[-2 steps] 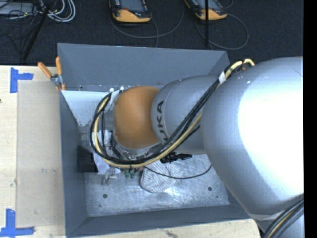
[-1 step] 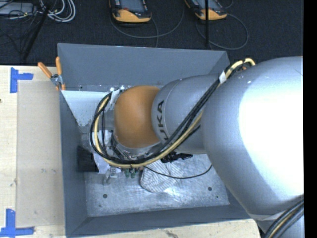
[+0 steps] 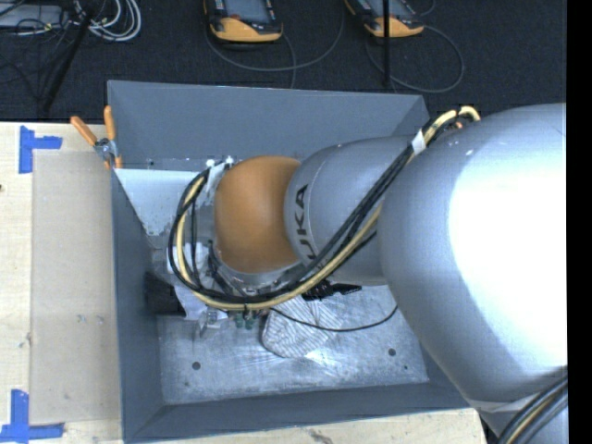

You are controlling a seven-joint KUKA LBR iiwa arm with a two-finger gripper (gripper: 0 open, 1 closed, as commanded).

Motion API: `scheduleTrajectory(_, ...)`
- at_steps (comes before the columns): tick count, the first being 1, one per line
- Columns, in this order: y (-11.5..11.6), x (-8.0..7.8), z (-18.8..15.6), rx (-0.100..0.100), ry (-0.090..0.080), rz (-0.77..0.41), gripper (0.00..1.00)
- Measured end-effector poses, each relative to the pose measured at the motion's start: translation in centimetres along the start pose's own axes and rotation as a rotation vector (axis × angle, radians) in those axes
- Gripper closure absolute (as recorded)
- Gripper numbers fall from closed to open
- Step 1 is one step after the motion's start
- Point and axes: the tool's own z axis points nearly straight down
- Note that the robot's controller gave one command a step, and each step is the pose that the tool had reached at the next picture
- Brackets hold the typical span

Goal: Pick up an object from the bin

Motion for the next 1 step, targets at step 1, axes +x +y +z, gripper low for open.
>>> scheduleTrajectory(1,0.0,-0.12,-0.46,0.001,-0.002,0.0,1.0)
